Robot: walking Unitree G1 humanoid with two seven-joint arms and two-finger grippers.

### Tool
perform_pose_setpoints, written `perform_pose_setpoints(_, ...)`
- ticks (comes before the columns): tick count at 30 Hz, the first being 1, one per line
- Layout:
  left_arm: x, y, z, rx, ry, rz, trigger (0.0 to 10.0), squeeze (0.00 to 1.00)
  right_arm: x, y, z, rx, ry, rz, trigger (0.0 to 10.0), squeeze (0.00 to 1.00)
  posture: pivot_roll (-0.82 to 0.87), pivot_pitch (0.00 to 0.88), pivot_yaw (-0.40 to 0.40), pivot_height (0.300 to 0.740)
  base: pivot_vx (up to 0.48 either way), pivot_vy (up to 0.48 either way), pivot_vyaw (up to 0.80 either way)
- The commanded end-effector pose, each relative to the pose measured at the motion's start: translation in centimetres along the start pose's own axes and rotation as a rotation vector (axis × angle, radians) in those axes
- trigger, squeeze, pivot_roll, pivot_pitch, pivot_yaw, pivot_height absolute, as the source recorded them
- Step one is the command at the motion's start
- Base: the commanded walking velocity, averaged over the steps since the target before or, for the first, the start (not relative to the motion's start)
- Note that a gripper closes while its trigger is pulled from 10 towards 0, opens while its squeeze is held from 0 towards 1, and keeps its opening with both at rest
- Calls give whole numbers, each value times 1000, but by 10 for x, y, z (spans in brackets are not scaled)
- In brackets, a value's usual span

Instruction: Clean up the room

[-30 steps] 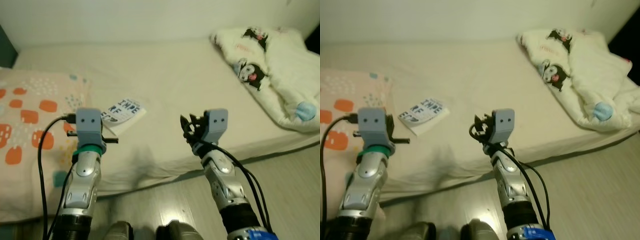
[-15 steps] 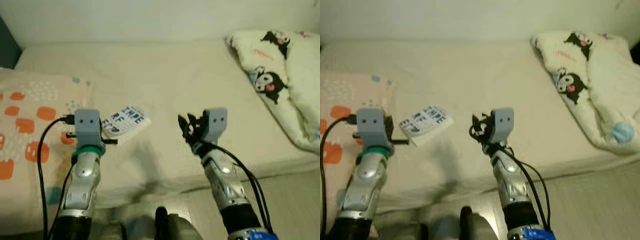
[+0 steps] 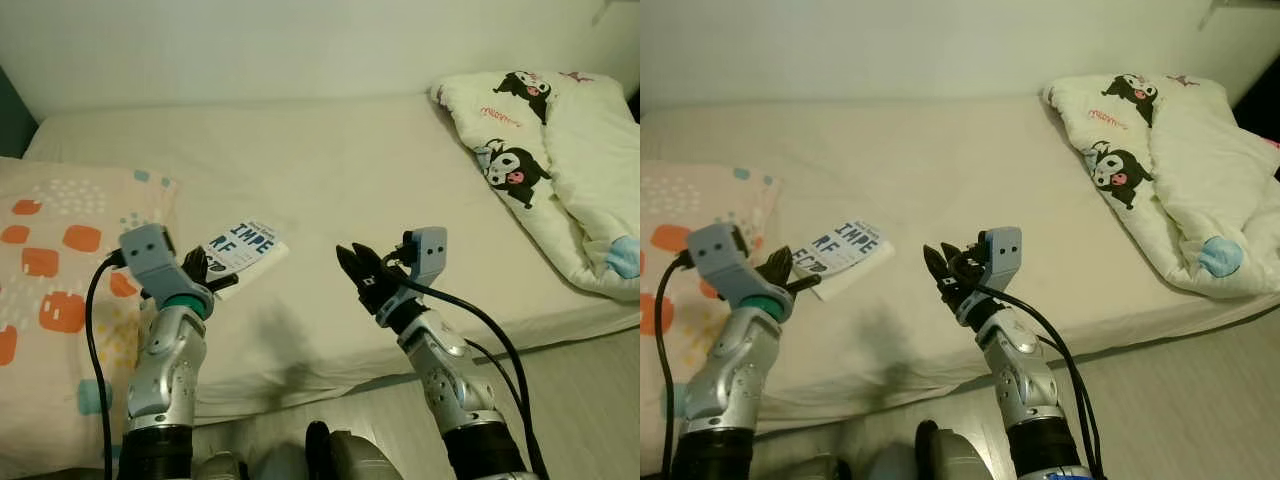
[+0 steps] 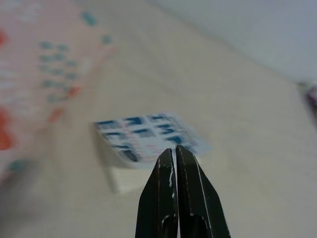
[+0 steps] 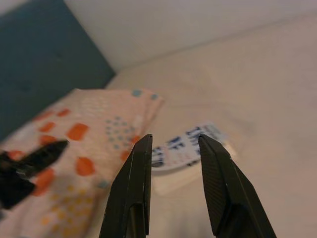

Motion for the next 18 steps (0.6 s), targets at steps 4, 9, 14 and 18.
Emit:
perform_pose_setpoints(4, -60, 6, 7, 36, 122, 200, 10000, 0, -9, -1, -5, -9, 90, 44, 10000, 0, 3, 104, -37, 740, 0, 0, 0)
perform_pose_setpoints(9, -113, 6, 12, 46, 403, 303, 10000, 0, -13, 2, -9, -29, 109, 63, 10000, 0, 15, 98, -47, 740, 0, 0, 0)
perform_pose_setpoints(14, -93, 1, -7, 8, 564, 139, 10000, 0, -13, 3, -12, -52, 91, 72, 10000, 0, 15, 98, -52, 740, 0, 0, 0)
perform_pose_setpoints(18, -64, -1, -8, 37, 478, 70, 10000, 0, -10, 1, -12, -59, 49, 54, 10000, 0, 13, 105, -63, 740, 0, 0, 0)
Point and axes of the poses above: a point about 5 cm out from each wrist's last joint towards the gripper, its own y axis pointing out of the wrist towards the gripper, its own z axis along the axis of the wrist's last joint, x = y × z, the point moved 4 cm from there along y, pointing out of the wrist towards the gripper, and after that the axes turned 3 degrees about -y, right-handed, at the moved point
